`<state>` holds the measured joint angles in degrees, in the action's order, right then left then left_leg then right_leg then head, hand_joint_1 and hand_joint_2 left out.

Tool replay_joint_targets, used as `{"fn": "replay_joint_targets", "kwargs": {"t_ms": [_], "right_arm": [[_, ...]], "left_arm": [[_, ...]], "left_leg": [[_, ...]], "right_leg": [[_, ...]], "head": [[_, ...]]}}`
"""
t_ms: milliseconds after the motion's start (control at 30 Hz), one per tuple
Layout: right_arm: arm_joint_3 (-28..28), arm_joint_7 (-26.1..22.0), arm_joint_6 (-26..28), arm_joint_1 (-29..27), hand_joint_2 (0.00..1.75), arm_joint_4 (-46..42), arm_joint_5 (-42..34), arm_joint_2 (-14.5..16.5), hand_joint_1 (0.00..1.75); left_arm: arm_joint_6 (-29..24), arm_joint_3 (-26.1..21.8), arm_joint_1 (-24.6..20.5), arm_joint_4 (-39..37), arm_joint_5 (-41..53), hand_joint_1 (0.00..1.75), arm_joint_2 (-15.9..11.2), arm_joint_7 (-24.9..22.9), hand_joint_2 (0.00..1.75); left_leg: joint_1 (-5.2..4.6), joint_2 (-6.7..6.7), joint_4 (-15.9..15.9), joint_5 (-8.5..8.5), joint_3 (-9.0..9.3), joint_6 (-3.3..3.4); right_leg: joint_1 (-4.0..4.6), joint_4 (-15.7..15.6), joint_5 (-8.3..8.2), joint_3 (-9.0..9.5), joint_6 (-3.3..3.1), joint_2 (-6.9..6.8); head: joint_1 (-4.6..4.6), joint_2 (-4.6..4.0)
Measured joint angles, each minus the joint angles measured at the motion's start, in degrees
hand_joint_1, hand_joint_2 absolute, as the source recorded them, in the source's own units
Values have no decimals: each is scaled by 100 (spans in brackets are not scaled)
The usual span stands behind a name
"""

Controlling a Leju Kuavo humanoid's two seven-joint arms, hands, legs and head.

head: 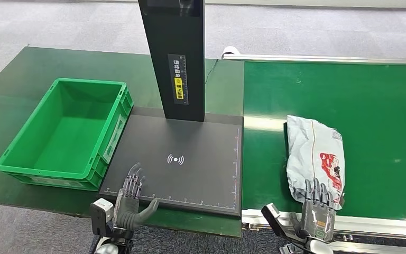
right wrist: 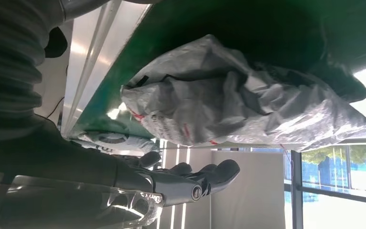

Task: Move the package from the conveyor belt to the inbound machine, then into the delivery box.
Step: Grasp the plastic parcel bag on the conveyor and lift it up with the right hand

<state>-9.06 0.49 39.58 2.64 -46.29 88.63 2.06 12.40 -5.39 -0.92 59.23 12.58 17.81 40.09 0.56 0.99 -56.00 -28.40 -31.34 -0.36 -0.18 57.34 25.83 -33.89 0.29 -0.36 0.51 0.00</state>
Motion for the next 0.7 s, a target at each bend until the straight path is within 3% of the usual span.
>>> {"fn": "replay_joint_targets", "kwargs": {"t_ms": [333, 700], "right_arm": [[-229, -39, 0, -314, 175, -415, 0, -53, 0], [-739, -774, 0, -277, 175, -579, -13, 152, 0]], "left_arm": [[1, -51, 23, 0, -11, 0, 0, 0, 175], [-19, 21, 18, -24, -119, 0, -9, 0, 175]], "left_leg": [[0, 0, 0, -1, 0, 0], [0, 0, 0, -1, 1, 0]], "right_leg": [[0, -1, 0, 2, 0, 0], [0, 0, 0, 3, 0, 0]], "head": [[-1, 0], [0, 0]]}}
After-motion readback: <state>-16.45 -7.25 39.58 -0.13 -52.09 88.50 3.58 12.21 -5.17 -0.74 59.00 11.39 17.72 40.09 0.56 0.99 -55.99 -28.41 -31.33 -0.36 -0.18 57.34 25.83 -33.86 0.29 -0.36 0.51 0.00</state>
